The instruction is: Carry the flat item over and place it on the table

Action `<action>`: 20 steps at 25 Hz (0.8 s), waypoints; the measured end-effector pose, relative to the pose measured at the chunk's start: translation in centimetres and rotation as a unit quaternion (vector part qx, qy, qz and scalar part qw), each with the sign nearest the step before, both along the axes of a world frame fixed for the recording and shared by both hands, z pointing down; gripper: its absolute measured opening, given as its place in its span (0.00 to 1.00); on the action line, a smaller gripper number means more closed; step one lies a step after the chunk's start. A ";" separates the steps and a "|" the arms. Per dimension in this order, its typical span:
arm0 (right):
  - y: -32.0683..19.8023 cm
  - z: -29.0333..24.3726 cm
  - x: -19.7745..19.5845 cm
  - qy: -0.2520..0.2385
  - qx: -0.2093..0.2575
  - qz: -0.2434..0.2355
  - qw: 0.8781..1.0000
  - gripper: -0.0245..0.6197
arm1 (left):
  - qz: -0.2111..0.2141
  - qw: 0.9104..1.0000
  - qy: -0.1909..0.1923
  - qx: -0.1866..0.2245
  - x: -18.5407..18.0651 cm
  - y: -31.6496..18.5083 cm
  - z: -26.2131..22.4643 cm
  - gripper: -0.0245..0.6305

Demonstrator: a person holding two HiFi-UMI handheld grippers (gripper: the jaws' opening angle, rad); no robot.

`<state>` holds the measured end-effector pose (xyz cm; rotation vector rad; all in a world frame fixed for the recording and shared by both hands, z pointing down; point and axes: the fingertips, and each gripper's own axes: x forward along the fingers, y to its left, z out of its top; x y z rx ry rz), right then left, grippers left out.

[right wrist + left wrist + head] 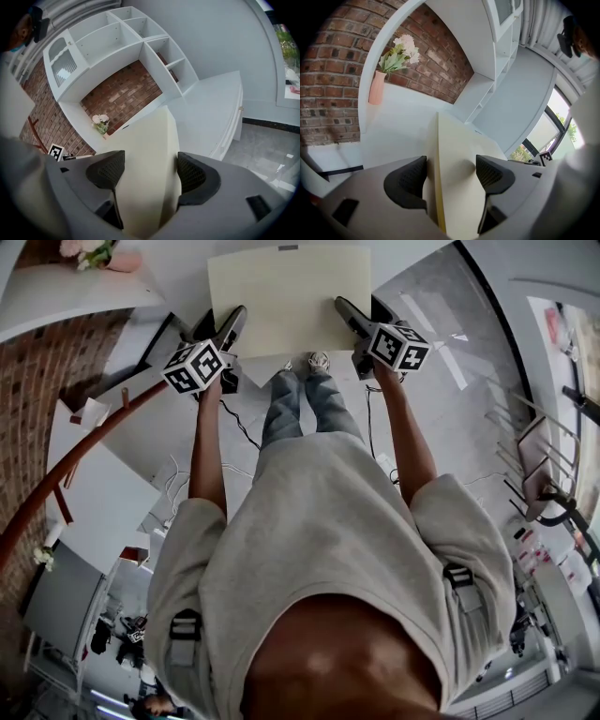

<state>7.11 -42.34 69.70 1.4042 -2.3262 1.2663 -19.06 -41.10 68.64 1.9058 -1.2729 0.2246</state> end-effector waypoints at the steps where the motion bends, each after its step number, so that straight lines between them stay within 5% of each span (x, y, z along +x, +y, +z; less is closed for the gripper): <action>1: -0.3 0.2 0.1 0.000 -0.002 0.000 1.000 0.61 | 0.002 1.000 -0.002 -0.001 0.1 -0.4 0.2 0.55; 20: -8.3 1.2 0.2 0.007 -0.013 -0.002 1.000 0.61 | -0.012 1.000 -0.007 -0.008 0.1 -7.3 1.9 0.55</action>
